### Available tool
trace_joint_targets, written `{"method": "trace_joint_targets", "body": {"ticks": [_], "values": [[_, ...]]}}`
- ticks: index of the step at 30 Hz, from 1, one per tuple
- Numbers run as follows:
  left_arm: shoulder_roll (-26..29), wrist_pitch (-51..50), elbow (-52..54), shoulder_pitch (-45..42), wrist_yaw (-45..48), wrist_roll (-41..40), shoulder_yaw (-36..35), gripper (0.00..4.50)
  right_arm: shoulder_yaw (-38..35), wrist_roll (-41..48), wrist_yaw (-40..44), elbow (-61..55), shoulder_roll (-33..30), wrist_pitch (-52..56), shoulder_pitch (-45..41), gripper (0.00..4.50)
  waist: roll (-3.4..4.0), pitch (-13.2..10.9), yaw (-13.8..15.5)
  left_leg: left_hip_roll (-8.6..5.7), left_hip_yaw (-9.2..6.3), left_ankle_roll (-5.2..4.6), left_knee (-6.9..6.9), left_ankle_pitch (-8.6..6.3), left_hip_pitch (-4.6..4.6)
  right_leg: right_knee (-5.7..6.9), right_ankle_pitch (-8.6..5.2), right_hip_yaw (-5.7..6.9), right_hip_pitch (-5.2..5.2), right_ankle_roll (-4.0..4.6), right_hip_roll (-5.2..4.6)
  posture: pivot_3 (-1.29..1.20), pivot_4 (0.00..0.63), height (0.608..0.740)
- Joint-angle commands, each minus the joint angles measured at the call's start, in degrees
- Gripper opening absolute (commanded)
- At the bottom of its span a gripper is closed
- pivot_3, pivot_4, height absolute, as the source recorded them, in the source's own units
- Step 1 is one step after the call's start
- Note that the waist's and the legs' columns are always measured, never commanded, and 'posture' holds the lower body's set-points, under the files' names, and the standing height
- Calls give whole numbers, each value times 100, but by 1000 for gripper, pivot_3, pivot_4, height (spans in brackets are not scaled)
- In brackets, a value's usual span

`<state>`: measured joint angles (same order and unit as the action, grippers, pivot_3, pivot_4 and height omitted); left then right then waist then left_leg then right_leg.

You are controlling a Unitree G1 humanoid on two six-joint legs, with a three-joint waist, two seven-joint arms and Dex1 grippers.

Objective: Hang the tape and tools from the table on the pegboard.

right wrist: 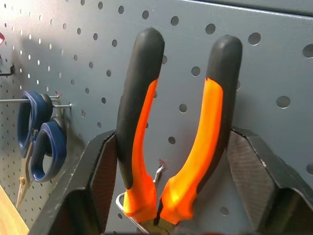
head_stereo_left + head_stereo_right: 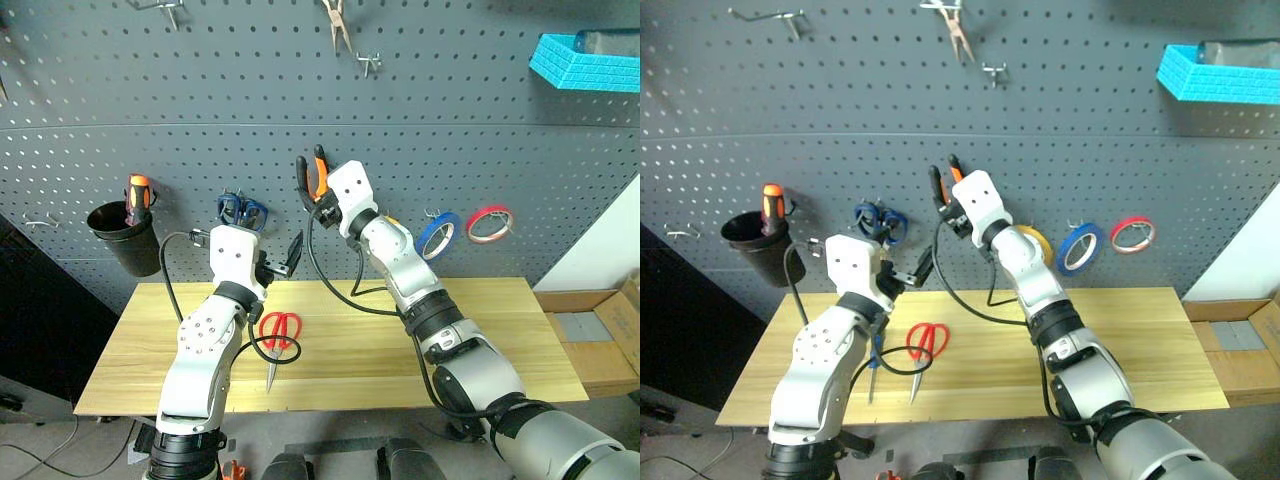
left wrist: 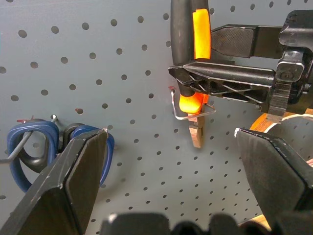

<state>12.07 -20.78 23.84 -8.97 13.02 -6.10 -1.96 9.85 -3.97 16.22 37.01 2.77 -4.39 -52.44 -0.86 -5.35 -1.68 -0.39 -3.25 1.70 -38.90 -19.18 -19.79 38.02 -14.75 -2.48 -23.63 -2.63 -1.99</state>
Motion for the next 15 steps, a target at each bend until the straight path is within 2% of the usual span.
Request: {"method": "trace_joint_targets", "body": {"ticks": [1, 8, 15], "values": [[17, 85, 210, -48, -23, -17, -16, 4500, -24, 54, 107, -172, -2, 120, 23, 4389, 3, -3, -1, 0, 0, -1, 0, -1, -1, 0, 0, 0, 0, 0, 0, 58, 92, 740], [-6, 127, 126, -19, 3, -29, 15, 4500, -84, 14, 0, -572, -141, 235, 175, 4458, 6, -5, -5, 1, -1, 0, 0, 0, -3, -3, 0, 0, -2, 0, 0, 35, 97, 740], [-198, 87, -70, 437, -288, 129, 42, 4500, -78, 234, 666, -2548, -902, 906, 1261, 4458, 9, -12, 1, -1, -5, -18, 1, -10, -10, -19, 0, 2, 1, -1, -5, 1, 108, 740]]}}
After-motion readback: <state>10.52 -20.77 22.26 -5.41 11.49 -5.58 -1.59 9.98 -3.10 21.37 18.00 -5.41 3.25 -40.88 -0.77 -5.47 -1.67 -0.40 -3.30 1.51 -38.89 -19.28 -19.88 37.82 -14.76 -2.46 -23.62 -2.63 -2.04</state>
